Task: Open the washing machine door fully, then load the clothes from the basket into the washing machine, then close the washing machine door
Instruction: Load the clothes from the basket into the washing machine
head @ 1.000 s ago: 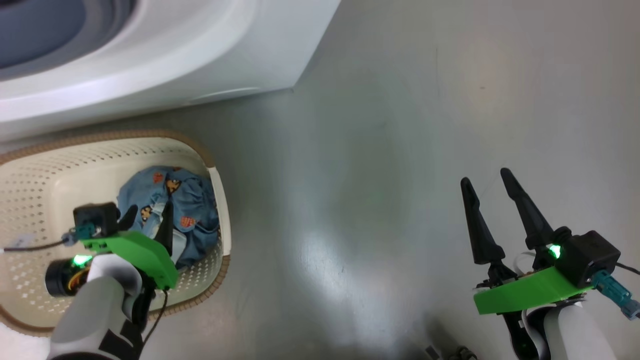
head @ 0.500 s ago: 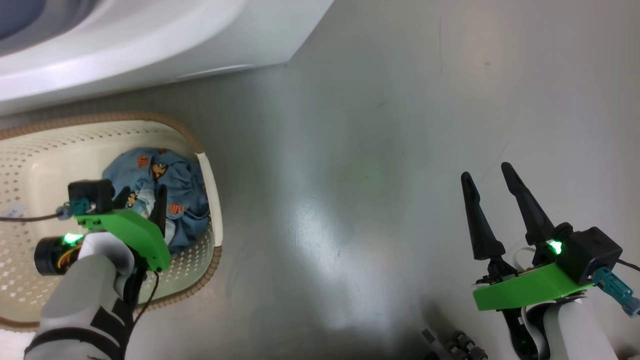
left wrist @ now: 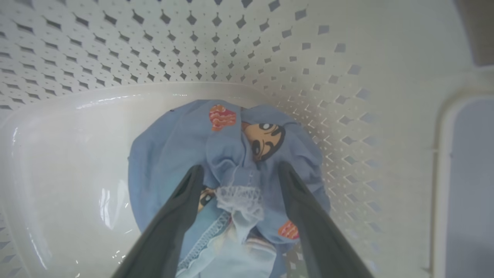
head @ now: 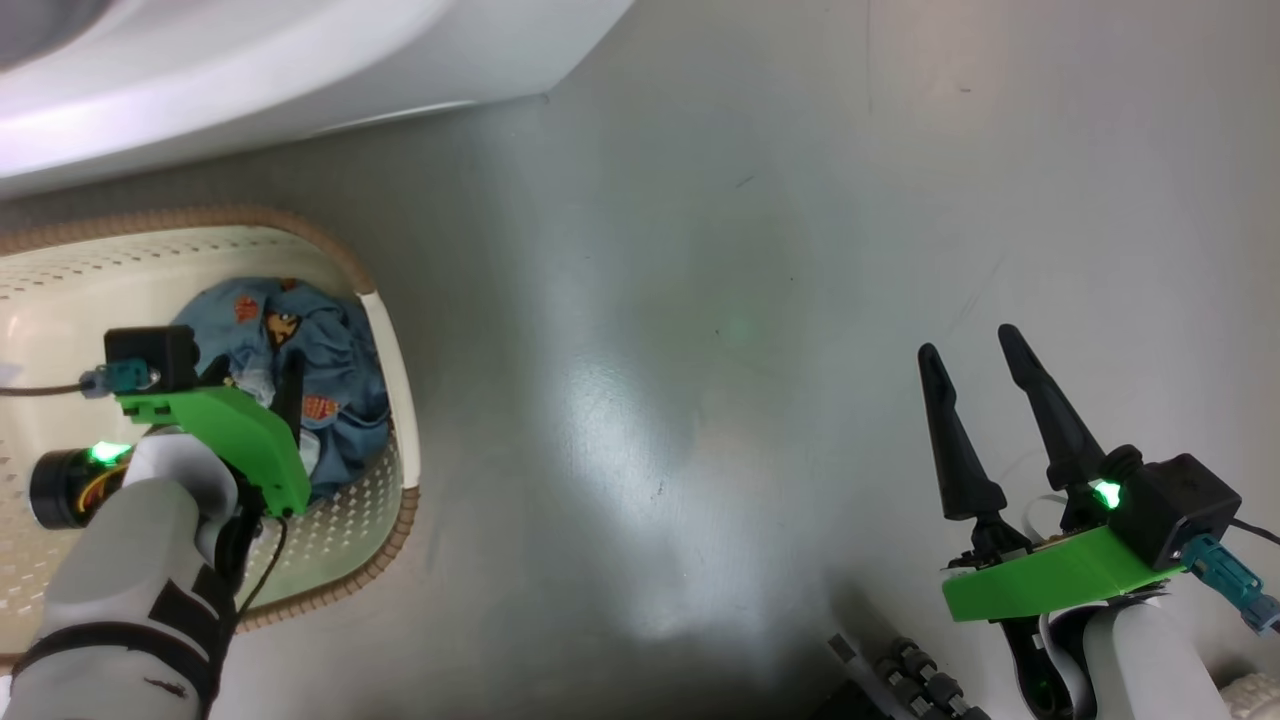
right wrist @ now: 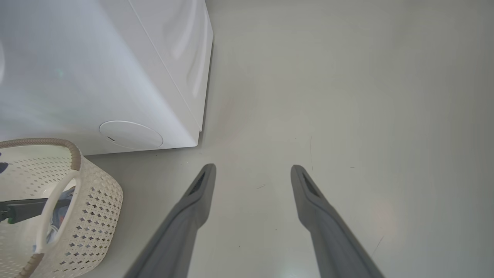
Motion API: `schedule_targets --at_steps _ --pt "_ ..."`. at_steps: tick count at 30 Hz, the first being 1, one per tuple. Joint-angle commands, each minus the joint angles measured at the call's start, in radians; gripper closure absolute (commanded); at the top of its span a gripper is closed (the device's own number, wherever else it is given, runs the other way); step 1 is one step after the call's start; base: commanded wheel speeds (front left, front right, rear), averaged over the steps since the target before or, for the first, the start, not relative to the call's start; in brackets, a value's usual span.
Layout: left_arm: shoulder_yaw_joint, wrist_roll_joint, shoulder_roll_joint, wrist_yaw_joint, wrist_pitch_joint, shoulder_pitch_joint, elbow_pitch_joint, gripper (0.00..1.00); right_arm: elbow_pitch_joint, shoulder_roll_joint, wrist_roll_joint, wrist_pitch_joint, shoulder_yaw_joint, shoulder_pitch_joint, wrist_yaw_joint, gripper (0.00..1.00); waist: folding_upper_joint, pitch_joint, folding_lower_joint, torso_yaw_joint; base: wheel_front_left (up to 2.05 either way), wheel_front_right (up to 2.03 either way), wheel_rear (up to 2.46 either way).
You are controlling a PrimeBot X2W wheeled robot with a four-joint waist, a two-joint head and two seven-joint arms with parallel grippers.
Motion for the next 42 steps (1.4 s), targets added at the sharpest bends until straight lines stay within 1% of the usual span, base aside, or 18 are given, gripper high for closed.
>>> schedule_targets --at_steps 1,5,8,9,10,11,12,14,17,22,28,33,35,39,42 --pt "0.012 -0.006 0.040 -0.001 0.009 0.012 0.005 0.00 -0.022 0.000 0.002 -0.007 0.022 0.016 0.002 0.00 0.0000 0.005 0.0000 -0.005 0.00 0.00 0.00" --pt "0.006 -0.009 0.050 0.004 0.045 -0.004 0.024 0.00 -0.022 0.000 0.002 -0.007 0.023 0.016 0.002 0.00 0.0000 0.011 0.0000 -0.014 0.00 0.00 0.00" --pt "0.004 -0.013 0.046 0.032 0.087 -0.013 0.035 0.00 -0.023 0.001 0.001 -0.007 0.022 0.017 0.002 0.00 0.0000 0.014 0.0000 -0.017 0.00 0.00 0.00" --pt "0.004 -0.013 0.046 0.032 0.087 -0.013 0.035 0.00 -0.023 0.001 0.001 -0.007 0.022 0.017 0.002 0.00 0.0000 0.014 0.0000 -0.017 0.00 0.00 0.00" --pt "0.003 -0.013 0.045 0.038 0.103 -0.016 0.038 0.12 -0.023 0.001 0.002 -0.007 0.020 0.017 0.002 0.00 0.0000 0.016 0.0000 -0.017 0.00 0.00 0.00" --pt "0.001 -0.013 0.045 0.042 0.116 -0.018 0.040 0.57 -0.024 0.001 0.002 -0.007 0.020 0.016 0.002 0.00 0.0000 0.017 0.0000 -0.017 0.00 0.00 0.00" --pt "-0.001 -0.013 0.046 0.044 0.125 -0.020 0.042 1.00 -0.024 0.001 0.001 -0.007 0.020 0.016 0.002 0.00 0.0000 0.017 0.0000 -0.017 0.00 0.00 0.00" --pt "-0.004 -0.014 0.048 0.050 0.138 -0.019 0.044 1.00 -0.024 0.002 0.000 -0.007 0.018 0.015 0.002 0.00 0.0000 0.014 0.0000 -0.014 0.00 0.00 0.00" --pt "-0.010 -0.012 0.047 0.051 0.127 -0.018 0.046 1.00 -0.027 0.002 0.003 -0.007 0.015 0.008 0.002 0.00 0.0000 0.007 0.0000 -0.008 0.00 0.00 0.00" --pt "-0.014 -0.014 0.044 0.049 0.070 -0.003 0.047 1.00 -0.027 0.003 0.000 -0.007 0.010 -0.001 0.002 0.00 0.0000 -0.026 0.0000 0.006 0.00 0.00 0.00" --pt "-0.009 -0.027 0.039 0.038 -0.032 0.039 0.039 1.00 -0.016 0.002 0.002 -0.007 0.013 -0.009 0.002 0.00 0.0000 -0.099 0.0000 0.025 0.00 0.00 0.00" --pt "0.010 -0.039 0.040 0.038 -0.069 0.088 -0.004 1.00 -0.003 -0.003 0.007 -0.007 0.020 -0.011 0.002 0.00 0.0000 -0.167 0.0000 0.041 0.00 0.00 0.00" --pt "0.028 -0.044 0.044 0.043 -0.072 0.112 -0.047 1.00 0.003 -0.007 0.008 -0.007 0.022 -0.011 0.002 0.00 0.0000 -0.195 0.0000 0.049 0.00 0.00 0.00" --pt "0.088 -0.029 0.063 0.072 -0.073 0.191 -0.213 1.00 0.014 -0.015 0.011 -0.007 0.024 -0.008 0.002 0.00 0.0000 -0.255 0.0000 0.064 0.00 0.00 0.00" --pt "0.142 -0.008 0.064 0.093 -0.073 0.275 -0.339 1.00 0.026 -0.020 0.015 -0.007 0.024 0.002 0.002 0.00 0.0000 -0.304 0.0000 0.074 0.00 0.00 0.00"
